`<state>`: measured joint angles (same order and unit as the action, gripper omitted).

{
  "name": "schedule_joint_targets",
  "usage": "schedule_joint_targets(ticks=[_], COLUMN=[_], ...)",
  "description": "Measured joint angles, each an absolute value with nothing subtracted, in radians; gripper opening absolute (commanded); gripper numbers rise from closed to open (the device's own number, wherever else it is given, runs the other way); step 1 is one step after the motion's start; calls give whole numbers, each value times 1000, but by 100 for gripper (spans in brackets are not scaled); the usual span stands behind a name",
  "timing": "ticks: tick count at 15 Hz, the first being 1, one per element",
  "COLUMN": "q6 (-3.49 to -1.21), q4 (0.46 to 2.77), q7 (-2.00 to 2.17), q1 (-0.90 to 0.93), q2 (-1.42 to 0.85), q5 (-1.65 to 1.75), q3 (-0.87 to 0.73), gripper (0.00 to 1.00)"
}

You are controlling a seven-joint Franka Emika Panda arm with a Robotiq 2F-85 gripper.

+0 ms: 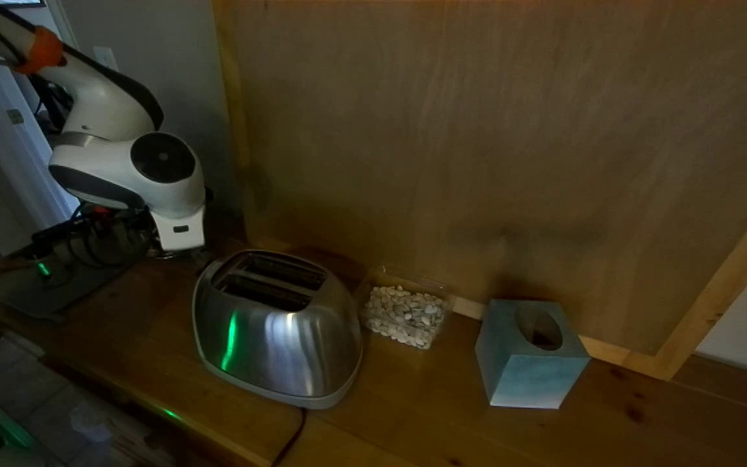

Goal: Take the bottle from the top shelf to the bottom shelf of the spice rack

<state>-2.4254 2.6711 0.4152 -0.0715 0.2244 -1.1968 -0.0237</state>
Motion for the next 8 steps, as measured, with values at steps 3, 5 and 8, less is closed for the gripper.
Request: schedule_joint_targets(ticks=[3,5,8], q6=[-2423,-2413,-2385], q4=[2665,2661,2653], q7=[415,416,418], q1=[-72,-72,-74], q2=[203,190,163], q5=[-1197,-1197,-1197], q3=[-30,-37,-47], gripper=[100,98,98])
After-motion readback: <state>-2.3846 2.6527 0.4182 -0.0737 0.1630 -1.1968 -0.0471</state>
